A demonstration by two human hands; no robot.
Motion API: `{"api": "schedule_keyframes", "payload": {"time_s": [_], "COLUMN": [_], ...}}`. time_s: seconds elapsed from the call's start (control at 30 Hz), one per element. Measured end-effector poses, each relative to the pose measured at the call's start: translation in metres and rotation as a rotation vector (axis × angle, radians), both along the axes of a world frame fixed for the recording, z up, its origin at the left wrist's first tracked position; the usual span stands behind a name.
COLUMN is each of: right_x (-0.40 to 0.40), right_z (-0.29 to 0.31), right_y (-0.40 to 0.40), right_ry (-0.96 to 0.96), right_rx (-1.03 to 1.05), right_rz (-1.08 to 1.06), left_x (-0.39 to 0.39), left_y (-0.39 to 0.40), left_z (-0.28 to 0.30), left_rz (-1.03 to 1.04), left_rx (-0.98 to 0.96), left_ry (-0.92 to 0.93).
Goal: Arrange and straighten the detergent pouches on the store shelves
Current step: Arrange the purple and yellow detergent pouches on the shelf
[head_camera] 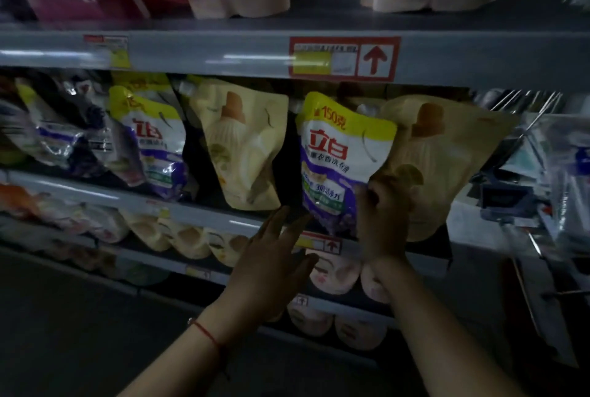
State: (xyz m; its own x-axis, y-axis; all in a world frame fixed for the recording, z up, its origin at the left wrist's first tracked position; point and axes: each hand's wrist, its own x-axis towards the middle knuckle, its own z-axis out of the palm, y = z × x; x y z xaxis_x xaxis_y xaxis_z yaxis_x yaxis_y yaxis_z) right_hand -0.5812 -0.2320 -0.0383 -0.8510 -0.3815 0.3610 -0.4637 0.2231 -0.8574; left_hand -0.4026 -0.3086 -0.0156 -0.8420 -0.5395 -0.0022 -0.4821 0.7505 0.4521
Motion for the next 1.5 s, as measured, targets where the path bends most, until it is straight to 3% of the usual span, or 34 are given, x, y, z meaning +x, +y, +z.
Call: {"api": "schedule_keyframes", "payload": {"time_s": [0.23,0.37,0.47,0.6,0.73,1.1,1.23,1.5], "right_x": [0.053,0.096,0.134,0.184,0.235,0.316,0.348,0.372], "right_z": [0.050,0.078,0.090,0.098,0.096,0.054,0.029,0.012], "right_y": [0.005,0.025,0.038,0.044,0.037,0.017,0.002,-0.033], "right_ry": [-0.165,-0.204,-0.236,-0.548,-0.843,-1.187,-1.296,-1.053], "right_rx": [-0.208,-0.239,-0.217,-0.277,-0.355,-0.133,-0.053,0.111], "right_rz": [0.021,0.026,0.024,0.126,0.252,0.390,0.557,0.862], "left_x": [0.042,0.058,0.074,0.094,0.135,0.275,0.314,0.353], "left_y": [0.008,0.018,0.022,0.017,0.008,0.000,0.000,-0.014], "left_z": [-0.021,-0.031,-0.044,-0.059,-0.071,-0.083,-0.088,-0.086], "left_rz": [0.073,0.248,0.260,0.310,0.176,0.458,0.633,0.716], "left_rx": [0.361,0.852,1.195,1.642,1.894,1.829,1.771,1.578], "left_ry": [0.068,0.147,0.211,0.307,0.537,0.590,0.656,0.852]}}
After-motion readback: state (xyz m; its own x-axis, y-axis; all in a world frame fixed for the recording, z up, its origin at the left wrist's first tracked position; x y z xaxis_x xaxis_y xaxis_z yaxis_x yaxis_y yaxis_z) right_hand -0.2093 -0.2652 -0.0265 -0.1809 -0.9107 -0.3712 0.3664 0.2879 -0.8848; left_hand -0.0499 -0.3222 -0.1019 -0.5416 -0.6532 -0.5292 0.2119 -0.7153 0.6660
